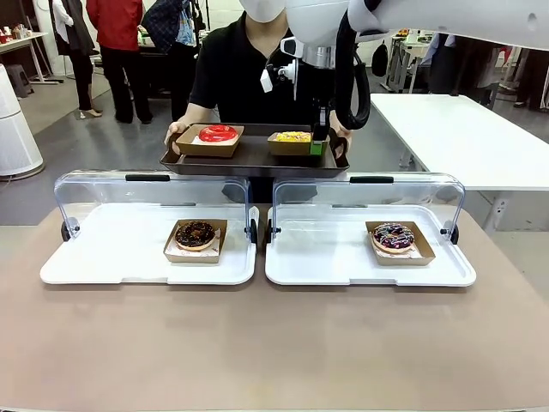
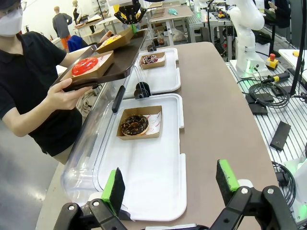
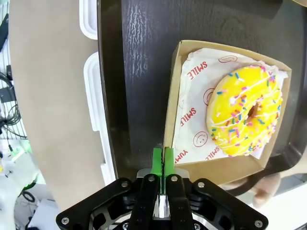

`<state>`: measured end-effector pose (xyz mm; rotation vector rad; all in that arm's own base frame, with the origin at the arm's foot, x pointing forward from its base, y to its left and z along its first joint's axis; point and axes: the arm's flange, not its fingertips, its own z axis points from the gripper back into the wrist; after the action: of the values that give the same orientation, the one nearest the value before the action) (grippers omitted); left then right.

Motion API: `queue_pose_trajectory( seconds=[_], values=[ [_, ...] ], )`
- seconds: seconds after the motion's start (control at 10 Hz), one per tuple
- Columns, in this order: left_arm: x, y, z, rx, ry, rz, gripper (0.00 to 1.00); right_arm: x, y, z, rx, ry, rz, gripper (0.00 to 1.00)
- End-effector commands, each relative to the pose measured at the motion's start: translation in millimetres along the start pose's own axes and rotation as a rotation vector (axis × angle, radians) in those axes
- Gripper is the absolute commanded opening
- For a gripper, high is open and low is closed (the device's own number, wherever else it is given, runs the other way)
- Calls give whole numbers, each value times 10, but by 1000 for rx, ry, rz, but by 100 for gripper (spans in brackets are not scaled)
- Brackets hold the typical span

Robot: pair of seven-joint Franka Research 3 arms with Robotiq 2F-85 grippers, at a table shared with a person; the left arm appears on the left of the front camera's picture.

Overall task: Provide the desired donut to the person.
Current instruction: Place the picked Paper togo box onto the Handle tray extended by the person.

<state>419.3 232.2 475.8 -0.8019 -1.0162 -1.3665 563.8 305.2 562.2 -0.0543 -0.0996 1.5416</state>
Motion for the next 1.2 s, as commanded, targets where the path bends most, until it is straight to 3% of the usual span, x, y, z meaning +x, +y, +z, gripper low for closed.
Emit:
queue_pose_trajectory(
  seconds=[0.0,0.1,0.2,0.4,0.5,0.6,0.7,1.1],
  values=[
    [11,-17,0,2,-4,-2,100,-35,-22,-33,7,-40,23,43],
    [11,-17,0,2,-4,-2,100,-33,-19,-23,5,-41,24,62],
    [11,-17,0,2,-4,-2,100,-23,-31,1,3,-48,21,100],
    [11,-17,0,2,-4,-2,100,-9,-6,46,4,-45,34,100],
    [11,-17,0,2,-4,-2,100,-8,2,51,9,-44,36,87],
    [11,-17,0,2,-4,-2,100,-6,-8,63,11,-46,36,97],
    [11,-17,0,2,-4,-2,100,1,-8,77,12,-49,38,100],
    [11,-17,0,2,-4,-2,100,0,0,96,23,-58,45,100]
  ],
)
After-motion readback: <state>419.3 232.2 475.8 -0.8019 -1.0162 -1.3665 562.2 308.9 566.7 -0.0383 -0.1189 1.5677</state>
